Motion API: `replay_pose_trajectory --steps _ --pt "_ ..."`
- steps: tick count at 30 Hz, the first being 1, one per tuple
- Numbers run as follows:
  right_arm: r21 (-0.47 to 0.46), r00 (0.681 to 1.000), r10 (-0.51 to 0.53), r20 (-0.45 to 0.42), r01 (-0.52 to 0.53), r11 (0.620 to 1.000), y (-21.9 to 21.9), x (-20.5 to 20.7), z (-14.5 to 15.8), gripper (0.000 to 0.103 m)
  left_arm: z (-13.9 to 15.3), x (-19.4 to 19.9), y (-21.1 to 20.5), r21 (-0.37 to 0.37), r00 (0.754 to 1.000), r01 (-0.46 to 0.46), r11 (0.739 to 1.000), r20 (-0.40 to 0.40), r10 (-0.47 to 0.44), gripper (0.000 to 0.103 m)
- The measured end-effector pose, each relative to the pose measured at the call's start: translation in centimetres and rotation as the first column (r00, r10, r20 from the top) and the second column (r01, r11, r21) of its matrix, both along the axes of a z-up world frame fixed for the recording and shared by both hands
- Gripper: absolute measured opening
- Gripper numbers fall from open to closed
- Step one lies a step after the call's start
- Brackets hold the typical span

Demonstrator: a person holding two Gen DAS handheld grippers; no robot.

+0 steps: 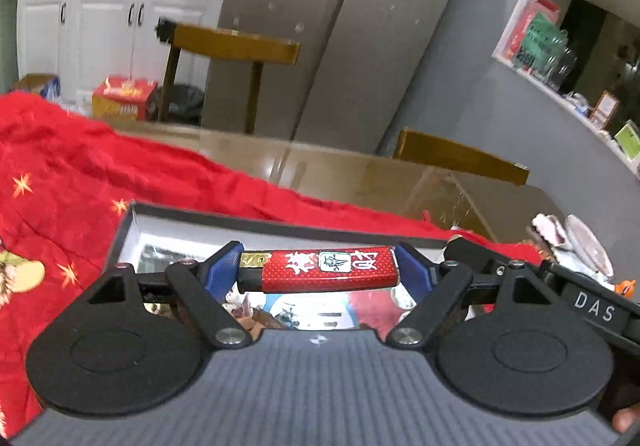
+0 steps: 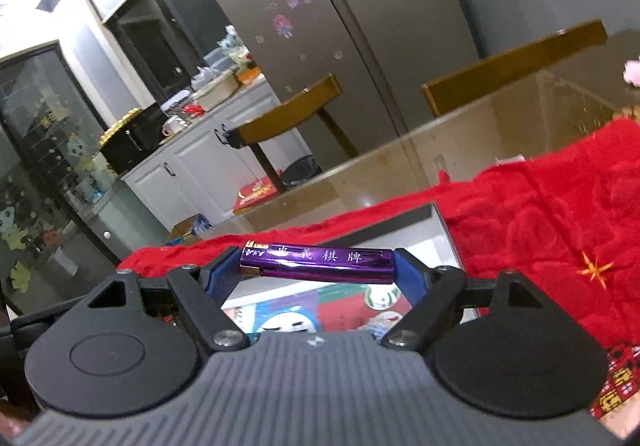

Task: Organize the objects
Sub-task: 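Carry the red lighter into the box with the left tool while the right tool carries the purple lighter, then open the left tool to release the red lighter while the right tool releases the purple lighter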

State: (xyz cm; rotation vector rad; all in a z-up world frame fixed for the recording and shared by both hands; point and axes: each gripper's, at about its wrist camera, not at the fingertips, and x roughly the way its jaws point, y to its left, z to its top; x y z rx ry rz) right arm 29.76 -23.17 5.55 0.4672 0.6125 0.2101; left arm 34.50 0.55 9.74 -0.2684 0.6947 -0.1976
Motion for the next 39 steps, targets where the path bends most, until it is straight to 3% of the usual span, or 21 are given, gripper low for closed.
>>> replay_pose_trajectory --steps 4,13,19,34,39 --pt "-0.002 0.999 -0.020 -0.051 0.020 1.000 -0.1 1.0 -1.0 0.081 -1.3 1.3 -0.4 0.029 1.000 -0.005 1.000 -0.027 0.005 0.085" --pt "0.022 0.989 -0.033 -0.143 0.037 0.999 -0.5 2.2 -2.7 0.081 -4.2 3.8 -1.1 0.011 0.993 -0.006 1.000 -0.115 0.008 0.085" --pt "-0.005 0.989 -0.033 -0.141 0.032 0.999 0.2 2.1 -2.8 0.081 -5.7 4.4 -1.1 0.017 0.987 -0.021 1.000 -0.156 0.023 0.085" --pt "-0.001 0.990 -0.002 -0.140 0.002 1.000 0.2 2.1 -2.7 0.082 -5.7 4.1 -1.1 0.037 0.988 -0.040 0.999 -0.148 0.045 0.085" --pt "0.024 0.990 0.001 -0.139 0.002 1.000 0.0 2.1 -2.7 0.089 -5.6 4.2 -0.8 0.019 0.987 -0.031 0.999 -0.158 0.033 0.086"
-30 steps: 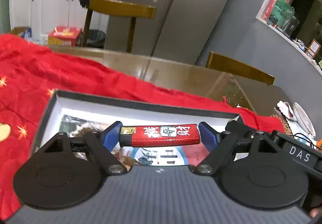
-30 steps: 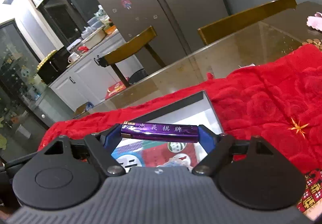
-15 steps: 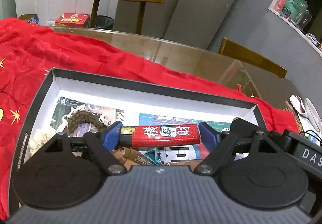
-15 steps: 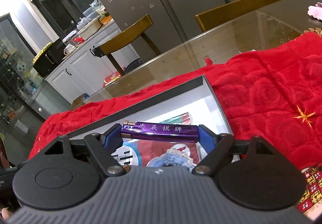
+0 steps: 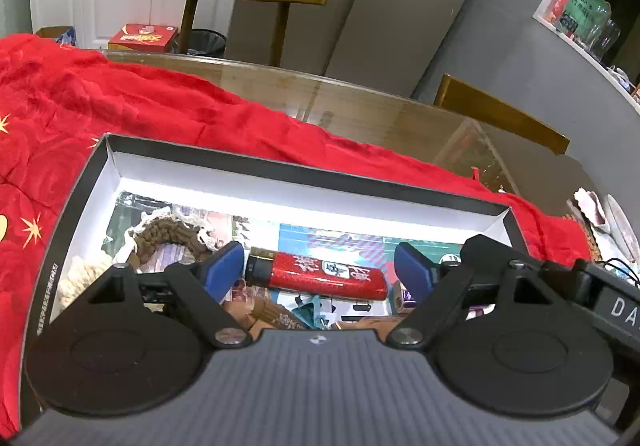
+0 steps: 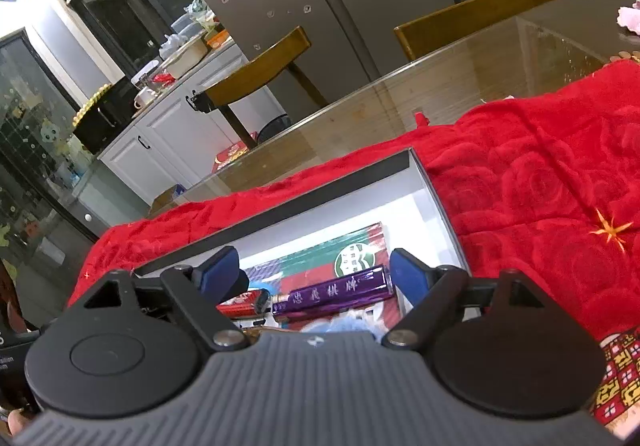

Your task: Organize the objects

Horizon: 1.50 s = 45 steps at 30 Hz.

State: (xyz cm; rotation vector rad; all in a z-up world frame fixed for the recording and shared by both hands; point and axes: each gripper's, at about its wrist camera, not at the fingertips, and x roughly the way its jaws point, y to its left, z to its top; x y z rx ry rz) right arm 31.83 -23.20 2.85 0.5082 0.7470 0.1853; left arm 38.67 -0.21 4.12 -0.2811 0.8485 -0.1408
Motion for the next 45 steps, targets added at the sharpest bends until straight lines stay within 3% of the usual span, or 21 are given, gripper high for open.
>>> replay_pose_trajectory --steps 11,20,28,38,45 --pt "0.060 1.000 0.014 -0.005 -0.013 0.998 -0.4 0.0 0.3 0.091 0.9 -0.3 0.2 -0.007 1.000 0.003 1.000 0.009 -0.002 0.086" --pt "0.032 0.998 0.018 0.067 -0.020 0.999 0.0 -1.7 3.0 0.091 4.1 -3.1 -0.7 0.088 0.989 -0.002 0.996 0.149 -0.011 0.086" --pt "-0.008 0.988 0.031 0.149 -0.030 1.000 0.5 -5.7 6.2 0.093 8.0 -6.5 -0.3 0.067 0.975 0.007 0.998 0.220 -0.022 0.086" --pt "-0.071 0.969 0.084 0.232 -0.069 0.995 2.0 -12.8 10.1 0.094 11.4 -15.5 0.4 0.096 0.949 0.023 0.995 0.310 -0.052 0.086" --pt "-0.092 0.951 0.112 0.287 -0.089 0.992 3.2 -18.6 11.0 0.095 12.7 -22.9 1.5 0.094 0.929 0.002 0.996 0.367 -0.037 0.086"
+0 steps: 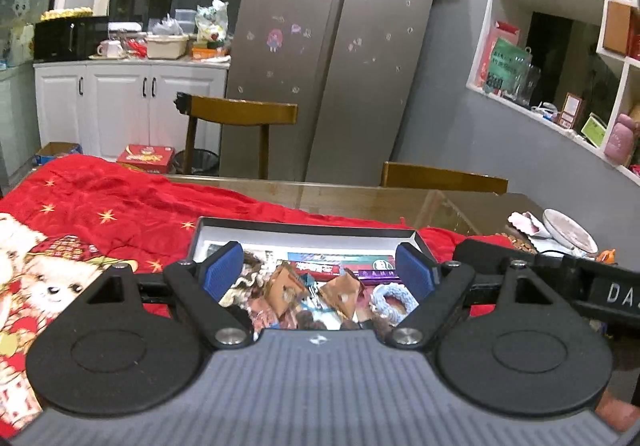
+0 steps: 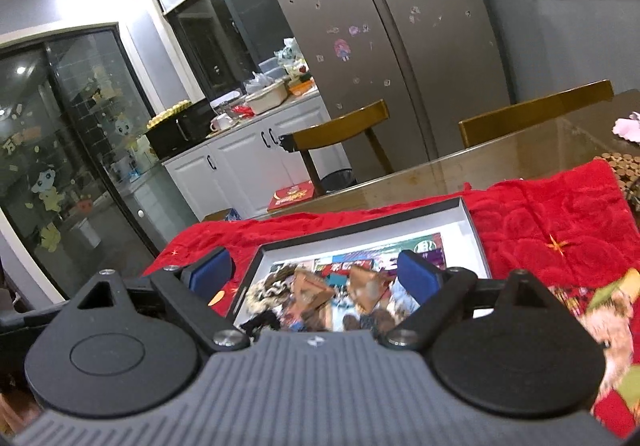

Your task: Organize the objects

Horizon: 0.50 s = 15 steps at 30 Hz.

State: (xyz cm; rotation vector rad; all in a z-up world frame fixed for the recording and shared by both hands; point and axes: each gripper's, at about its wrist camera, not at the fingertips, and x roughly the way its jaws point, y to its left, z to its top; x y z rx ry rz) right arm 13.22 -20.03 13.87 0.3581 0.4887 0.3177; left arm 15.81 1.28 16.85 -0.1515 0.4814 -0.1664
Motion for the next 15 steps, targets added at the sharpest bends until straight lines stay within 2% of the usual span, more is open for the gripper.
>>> replay_pose_trajectory --steps 4,7,11,15 --pt "-0.020 0.999 0.014 0.040 -0.014 1.000 0.4 -3.1 -0.7 0.095 0.2 -3.8 0.0 0.026 1.000 0.001 1.000 0.031 -0.002 0.086" --pt "-0.044 0.998 0.022 0.062 -0.019 0.999 0.7 -5.2 -2.3 0.097 -0.8 -6.9 -0.1 0.061 0.998 0.001 0.998 0.057 -0.004 0.087" --pt "-0.087 0.997 0.030 0.074 -0.024 0.996 1.3 -7.5 -4.8 0.097 -3.3 -10.1 -0.3 0.128 0.995 -0.007 0.992 0.096 -0.006 0.087" --pt "-0.113 0.997 0.043 0.063 -0.036 0.993 2.0 -9.0 -6.6 0.097 -6.1 -11.9 -0.4 0.160 0.997 -0.025 0.987 0.079 0.012 0.087"
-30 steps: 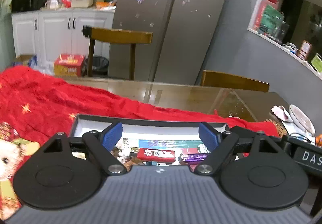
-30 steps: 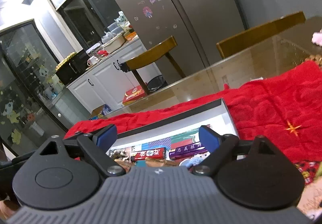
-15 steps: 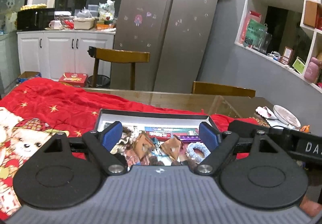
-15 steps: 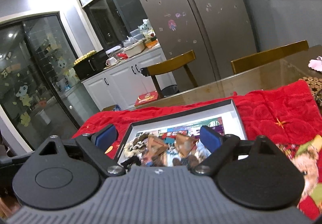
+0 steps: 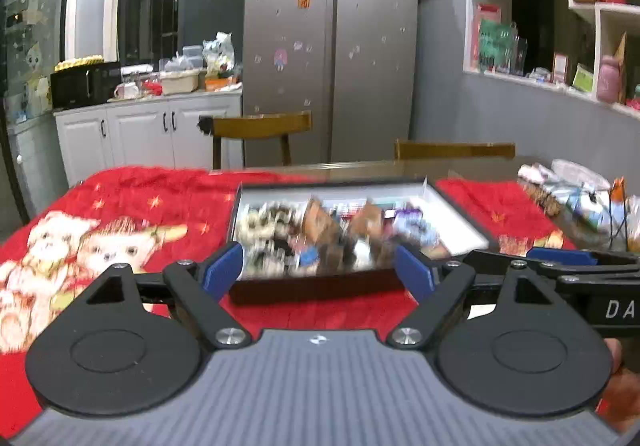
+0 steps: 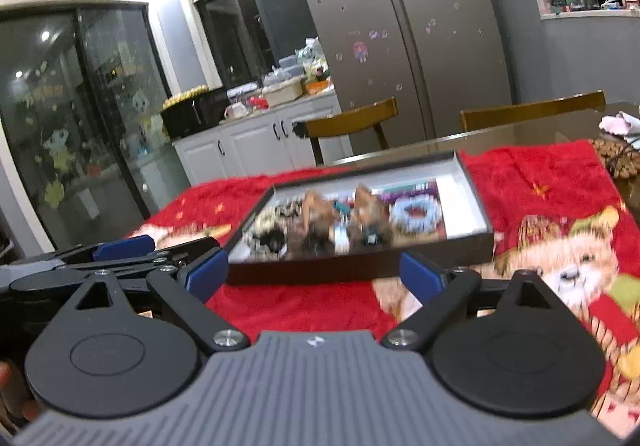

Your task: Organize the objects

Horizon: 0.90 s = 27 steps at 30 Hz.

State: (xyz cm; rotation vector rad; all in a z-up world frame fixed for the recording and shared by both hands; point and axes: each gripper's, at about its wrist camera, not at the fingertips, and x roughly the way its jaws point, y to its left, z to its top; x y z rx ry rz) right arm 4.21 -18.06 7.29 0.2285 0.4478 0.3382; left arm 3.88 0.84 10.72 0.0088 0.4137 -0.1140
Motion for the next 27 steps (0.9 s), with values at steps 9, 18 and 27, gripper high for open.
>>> replay_pose_trajectory --steps 9,18,27 --pt "-0.044 1.000 0.010 0.020 -0.010 0.999 1.7 -1.6 -1.3 0.097 -2.5 -1.4 1.6 -0.012 0.999 -0.035 0.999 0.023 0.035 0.087" --pt "-0.059 0.997 -0.048 0.066 0.052 0.997 2.2 -2.6 -4.1 0.098 -5.3 -0.5 2.0 -0.012 0.999 0.004 1.000 -0.037 -0.004 0.087" --pt "-0.159 0.997 -0.064 0.039 0.070 0.985 3.4 -2.5 -5.2 0.099 -8.2 0.2 1.6 0.066 0.994 -0.070 0.995 -0.083 0.075 0.087"
